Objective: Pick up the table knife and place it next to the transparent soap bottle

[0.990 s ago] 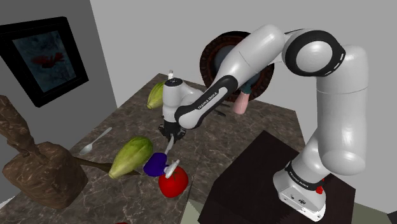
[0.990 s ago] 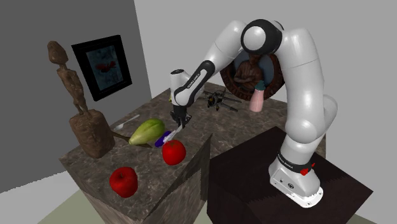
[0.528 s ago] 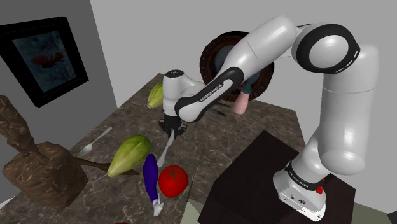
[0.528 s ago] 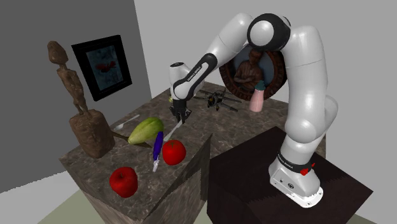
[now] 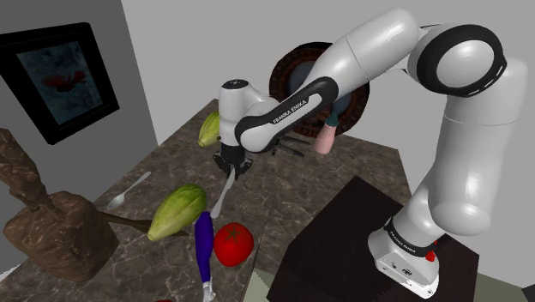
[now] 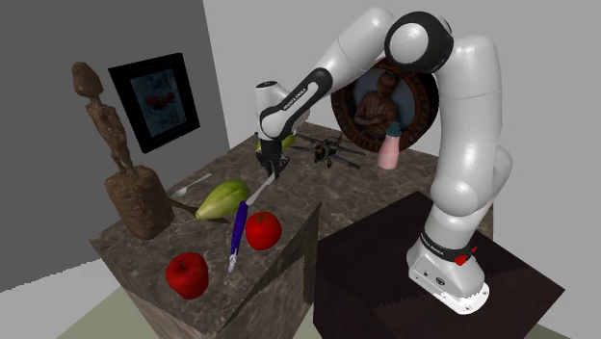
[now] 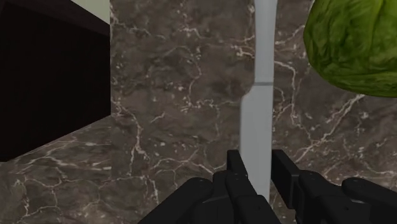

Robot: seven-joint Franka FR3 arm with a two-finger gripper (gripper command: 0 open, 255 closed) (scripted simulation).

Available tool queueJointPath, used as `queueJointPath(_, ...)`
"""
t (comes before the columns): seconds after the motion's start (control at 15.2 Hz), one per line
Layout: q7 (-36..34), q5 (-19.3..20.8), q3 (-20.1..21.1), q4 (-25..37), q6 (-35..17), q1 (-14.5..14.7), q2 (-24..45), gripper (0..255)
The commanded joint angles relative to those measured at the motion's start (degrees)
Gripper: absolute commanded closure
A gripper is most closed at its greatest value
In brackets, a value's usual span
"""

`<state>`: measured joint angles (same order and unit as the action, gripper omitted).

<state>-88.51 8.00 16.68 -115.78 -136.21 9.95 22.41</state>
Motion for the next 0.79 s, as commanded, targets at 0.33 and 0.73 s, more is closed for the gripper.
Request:
queueJointPath(0.33, 1.0, -1.6, 0.8, 0.7, 4.4, -0.6, -3.8, 255)
queueJointPath(0.73, 1.8, -2.8, 1.3, 2.0, 8.3, -1.0, -6.5, 255)
